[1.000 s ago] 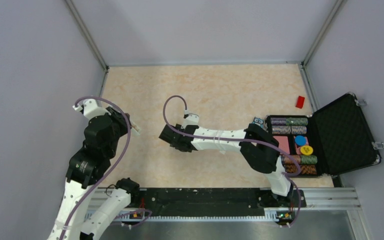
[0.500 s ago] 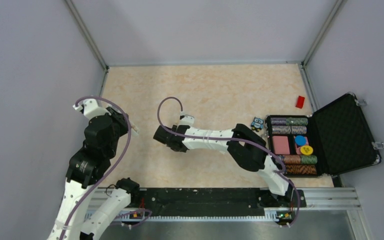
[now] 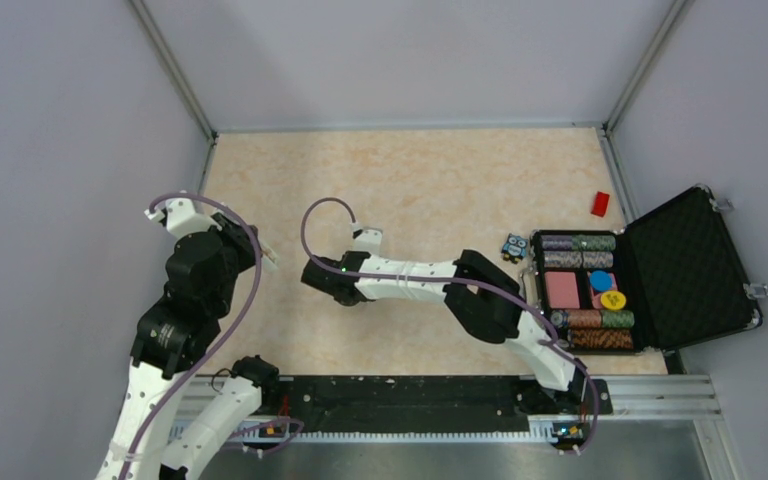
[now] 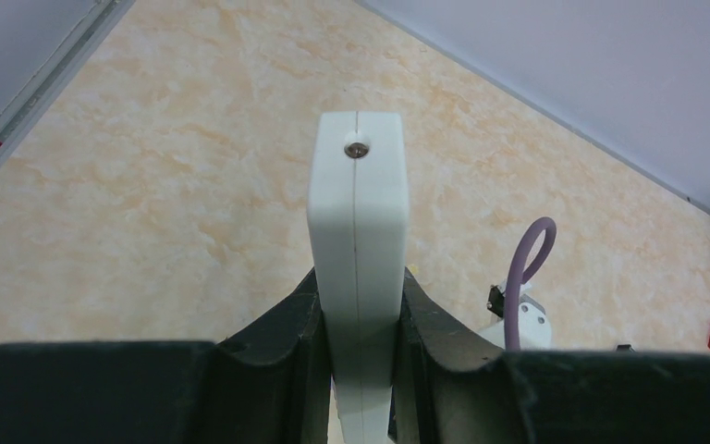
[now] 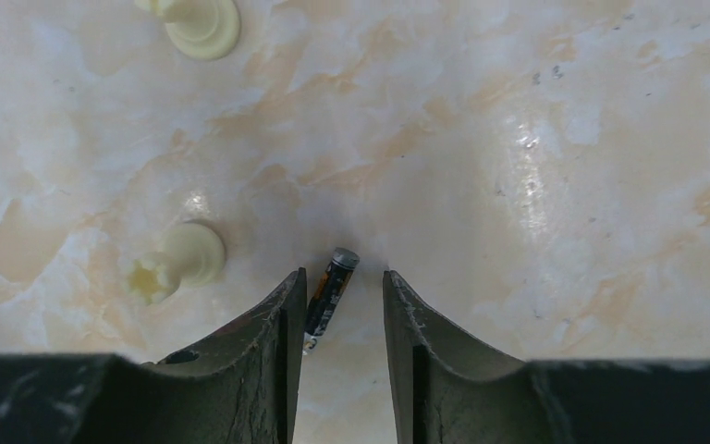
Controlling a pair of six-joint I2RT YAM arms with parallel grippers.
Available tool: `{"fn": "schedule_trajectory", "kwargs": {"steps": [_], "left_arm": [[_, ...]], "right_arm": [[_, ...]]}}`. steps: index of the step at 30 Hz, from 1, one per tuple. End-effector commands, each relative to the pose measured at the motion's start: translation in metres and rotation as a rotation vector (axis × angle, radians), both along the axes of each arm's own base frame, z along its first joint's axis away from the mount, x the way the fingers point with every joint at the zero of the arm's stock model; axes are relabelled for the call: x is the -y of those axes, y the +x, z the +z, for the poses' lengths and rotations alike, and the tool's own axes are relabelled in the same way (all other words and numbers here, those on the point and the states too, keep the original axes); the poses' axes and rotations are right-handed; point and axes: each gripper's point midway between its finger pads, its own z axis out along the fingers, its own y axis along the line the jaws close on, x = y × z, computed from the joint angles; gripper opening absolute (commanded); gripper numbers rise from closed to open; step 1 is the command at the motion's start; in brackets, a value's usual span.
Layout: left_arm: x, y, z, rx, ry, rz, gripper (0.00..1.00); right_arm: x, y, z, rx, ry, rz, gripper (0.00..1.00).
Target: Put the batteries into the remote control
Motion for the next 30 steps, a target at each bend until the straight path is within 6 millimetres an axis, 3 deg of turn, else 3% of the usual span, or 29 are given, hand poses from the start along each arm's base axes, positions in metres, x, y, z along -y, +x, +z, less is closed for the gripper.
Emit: {"fn": "schedule_trajectory", "kwargs": {"steps": [1,8,14,17,21,27,30], "left_arm": [[0.002,0.005,0.019,0.075,-0.015,-0.010,0.00],[0.005,0.006,0.019,0.074,-0.023,-0.021,0.00],[0.007,0.007,0.018,0.072,-0.030,-0.028,0.00],[0.008,0.007,0.019,0.073,-0.033,-0.032,0.00],[0.010,0.006,0.020,0.075,-0.039,-0.042,0.00],[0.015,0.007,0.016,0.062,-0.047,-0.064,0.00],[0.022,0.011,0.008,0.044,-0.054,-0.091,0.00]], "right_arm": [[0.012,-0.004,0.004,0.048,-0.134,0.060,0.35],[0.018,-0.012,0.004,0.017,-0.149,0.131,0.27],[0.018,-0.027,-0.002,-0.039,-0.070,0.172,0.27],[0.018,-0.033,-0.010,-0.065,-0.047,0.177,0.21],[0.019,-0.036,-0.013,-0.079,-0.052,0.203,0.06],[0.024,-0.036,0.004,-0.036,-0.011,0.272,0.02],[0.038,-0.035,0.024,-0.020,0.054,0.304,0.01]]}}
